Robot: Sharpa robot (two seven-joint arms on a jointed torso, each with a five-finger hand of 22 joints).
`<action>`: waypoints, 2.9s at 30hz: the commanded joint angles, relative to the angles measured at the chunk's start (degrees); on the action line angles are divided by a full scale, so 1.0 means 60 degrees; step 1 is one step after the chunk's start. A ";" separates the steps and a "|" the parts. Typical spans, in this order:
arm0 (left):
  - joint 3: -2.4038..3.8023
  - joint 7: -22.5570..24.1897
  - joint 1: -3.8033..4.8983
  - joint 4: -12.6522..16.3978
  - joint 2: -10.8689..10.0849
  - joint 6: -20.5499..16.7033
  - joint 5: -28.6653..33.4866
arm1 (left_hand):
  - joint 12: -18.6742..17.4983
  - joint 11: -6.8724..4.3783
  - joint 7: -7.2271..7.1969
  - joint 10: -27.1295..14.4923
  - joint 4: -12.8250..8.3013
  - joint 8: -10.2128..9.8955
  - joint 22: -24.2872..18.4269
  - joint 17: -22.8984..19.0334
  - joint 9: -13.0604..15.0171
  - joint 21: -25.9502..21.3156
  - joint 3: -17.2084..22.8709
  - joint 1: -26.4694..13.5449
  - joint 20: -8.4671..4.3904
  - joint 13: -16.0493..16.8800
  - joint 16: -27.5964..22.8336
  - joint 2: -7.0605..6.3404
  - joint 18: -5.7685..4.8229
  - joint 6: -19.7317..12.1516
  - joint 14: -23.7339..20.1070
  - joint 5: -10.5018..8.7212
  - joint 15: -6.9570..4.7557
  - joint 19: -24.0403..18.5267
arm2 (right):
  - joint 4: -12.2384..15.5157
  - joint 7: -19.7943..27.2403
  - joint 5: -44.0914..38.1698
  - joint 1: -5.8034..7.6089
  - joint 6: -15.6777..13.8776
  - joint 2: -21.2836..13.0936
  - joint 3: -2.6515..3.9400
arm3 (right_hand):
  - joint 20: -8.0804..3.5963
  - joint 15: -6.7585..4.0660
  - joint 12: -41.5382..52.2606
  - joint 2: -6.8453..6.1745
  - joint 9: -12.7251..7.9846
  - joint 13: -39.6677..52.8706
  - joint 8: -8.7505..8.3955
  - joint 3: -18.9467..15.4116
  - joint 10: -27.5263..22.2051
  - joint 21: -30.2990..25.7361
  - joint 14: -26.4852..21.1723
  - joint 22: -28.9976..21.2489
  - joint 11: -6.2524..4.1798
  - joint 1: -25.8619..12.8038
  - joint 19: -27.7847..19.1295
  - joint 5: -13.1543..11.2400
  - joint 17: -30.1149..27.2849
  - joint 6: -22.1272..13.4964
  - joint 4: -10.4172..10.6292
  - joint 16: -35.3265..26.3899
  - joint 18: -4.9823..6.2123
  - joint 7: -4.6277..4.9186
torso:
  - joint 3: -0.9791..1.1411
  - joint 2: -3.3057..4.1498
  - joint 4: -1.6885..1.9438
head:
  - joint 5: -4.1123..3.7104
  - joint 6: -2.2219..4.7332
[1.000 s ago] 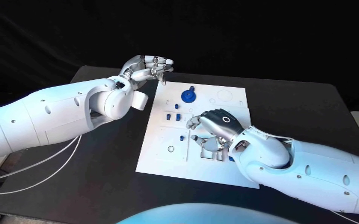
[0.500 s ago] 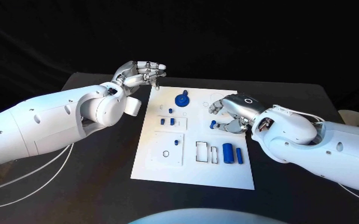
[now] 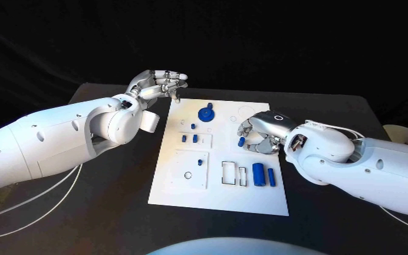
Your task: Assemble the parts on the task board
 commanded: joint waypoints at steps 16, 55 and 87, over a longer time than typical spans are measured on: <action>0.0006 -0.0014 0.0010 0.0002 0.0011 0.0192 0.0038 | 0.0050 0.0026 0.0015 -0.0081 -0.0037 -0.0045 0.0016 -0.0015 -0.0010 -0.0042 0.0015 0.0007 0.0071 0.0018 0.0036 0.0009 0.0051 -0.0047 -0.0039 0.0044 0.0037 -0.0003 | -0.0397 -0.0046 0.0013 -0.0161 -0.0165 0.0386 -0.0028 | -0.0260 -0.0285 0.0229 0.0228 0.0093 -0.0246 0.0229 0.1797 0.1334 0.0781 0.0285 0.1617 -0.0257 0.0167 0.0359 -0.0932 0.0135 0.1063 0.0285 0.0106 -0.0060 0.0003 | 0.0007 0.0002 -0.0017 | 0.0033 -0.0085; 0.0003 -0.0041 0.0006 -0.0216 0.0263 0.0226 0.0040 | 0.0080 0.0025 0.0013 -0.0094 -0.0034 -0.0035 0.0018 -0.0022 -0.0010 -0.0042 0.0025 0.0006 0.0075 0.0026 0.0043 0.0035 0.0052 -0.0048 -0.0045 0.0046 0.0039 -0.0007 | 0.1095 0.0473 0.0366 -0.0599 -0.1607 0.1717 -0.0070 | -0.0368 -0.0390 0.0155 0.0236 0.0435 -0.0192 0.0650 0.2384 0.1850 0.1215 0.0296 0.1831 -0.0376 0.0220 0.0525 -0.0912 0.0092 0.1391 -0.0105 0.0128 -0.0149 -0.0060 | -0.0012 -0.0004 0.0011 | 0.0414 -0.0205; 0.0001 -0.0097 0.0009 -0.0185 0.0295 0.0262 0.0040 | 0.0111 0.0025 0.0013 -0.0111 -0.0039 -0.0026 0.0021 -0.0030 -0.0010 -0.0042 0.0030 0.0007 0.0077 0.0034 0.0049 0.0042 0.0055 -0.0052 -0.0053 0.0046 0.0040 -0.0012 | -0.0091 0.0037 -0.0278 -0.1092 -0.0362 0.2777 -0.0240 | -0.0359 -0.0368 0.0076 0.0194 0.0475 -0.0197 0.0656 0.2407 0.1851 0.1179 0.0287 0.1825 -0.0350 0.0050 0.0512 -0.0907 0.0055 0.1324 -0.0090 0.0116 -0.0143 -0.0038 | 0.0006 0.0002 -0.0013 | 0.0499 -0.0343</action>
